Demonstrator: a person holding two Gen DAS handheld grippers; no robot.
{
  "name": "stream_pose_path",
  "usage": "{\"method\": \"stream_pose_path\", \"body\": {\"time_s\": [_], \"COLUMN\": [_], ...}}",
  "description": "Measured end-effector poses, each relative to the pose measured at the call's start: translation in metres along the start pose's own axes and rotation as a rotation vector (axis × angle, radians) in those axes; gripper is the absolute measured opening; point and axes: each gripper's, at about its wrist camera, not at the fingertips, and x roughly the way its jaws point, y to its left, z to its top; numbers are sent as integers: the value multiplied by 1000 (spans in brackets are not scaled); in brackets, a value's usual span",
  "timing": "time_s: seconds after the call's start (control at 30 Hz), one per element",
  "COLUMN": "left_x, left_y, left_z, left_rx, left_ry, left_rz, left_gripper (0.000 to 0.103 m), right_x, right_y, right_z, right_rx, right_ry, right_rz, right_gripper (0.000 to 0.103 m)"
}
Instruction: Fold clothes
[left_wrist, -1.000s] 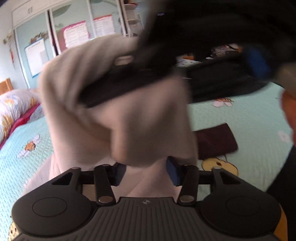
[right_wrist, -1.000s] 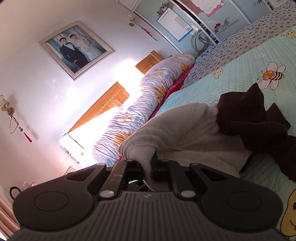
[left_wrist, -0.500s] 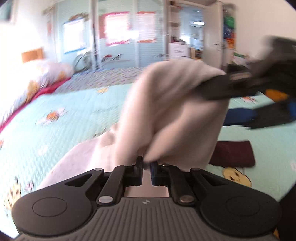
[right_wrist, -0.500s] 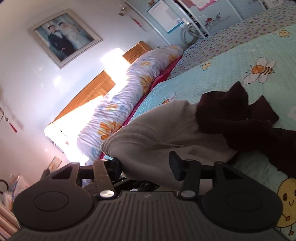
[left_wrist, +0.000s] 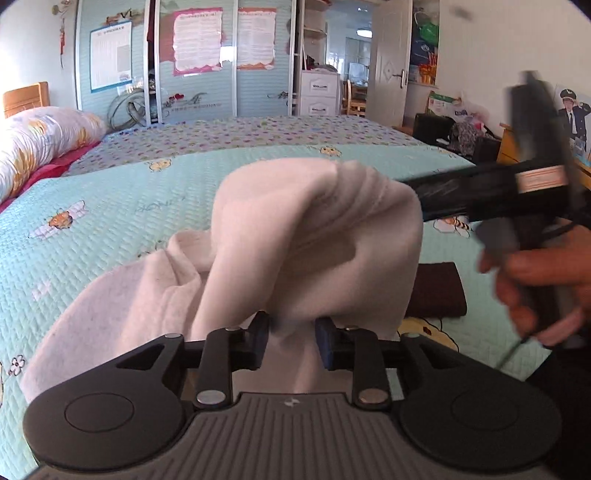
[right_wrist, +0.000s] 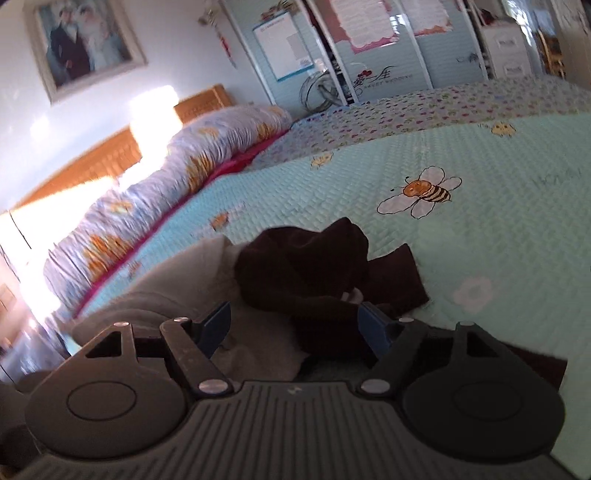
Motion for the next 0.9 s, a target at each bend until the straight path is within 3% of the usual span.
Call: {"method": "stream_pose_path", "body": {"time_s": [0.1,0.17,0.2,0.23,0.27,0.33,0.4,0.47,0.6,0.7,0.9], "left_x": [9,17,20,22,23,25,23,19,1,-23,-72], "left_y": [-4,-7,-8,-9,-9,-10,-13,-14,-2,3,-27], "left_z": [-5,-5,-4,-2,0,5,13,19,37,59,117], "left_rx": [10,13,11,7,2,-9,4,7,-55,-71,-23], "left_ry": [28,46,58,60,54,43,14,-25,-88,-164,-346], "left_rz": [-4,3,24,39,46,60,86,143,220,195,146], "left_gripper": [38,41,41,41,41,38,15,9,8,8,8], "right_x": [43,42,41,40,38,36,33,22,-30,-72,-154], "right_y": [5,1,-1,-3,-5,-9,-13,-19,-32,-40,-37], "right_z": [-6,-3,-2,0,1,4,7,11,25,43,96], "right_rx": [-128,-82,-54,-25,4,61,118,176,225,225,153], "right_ry": [62,35,18,2,-15,-48,-81,-127,-267,-373,-604], "right_rz": [-62,-49,-40,-31,-22,-4,14,25,-23,-45,-33], "right_gripper": [76,72,65,42,25,22,20,19,17,17,17]}}
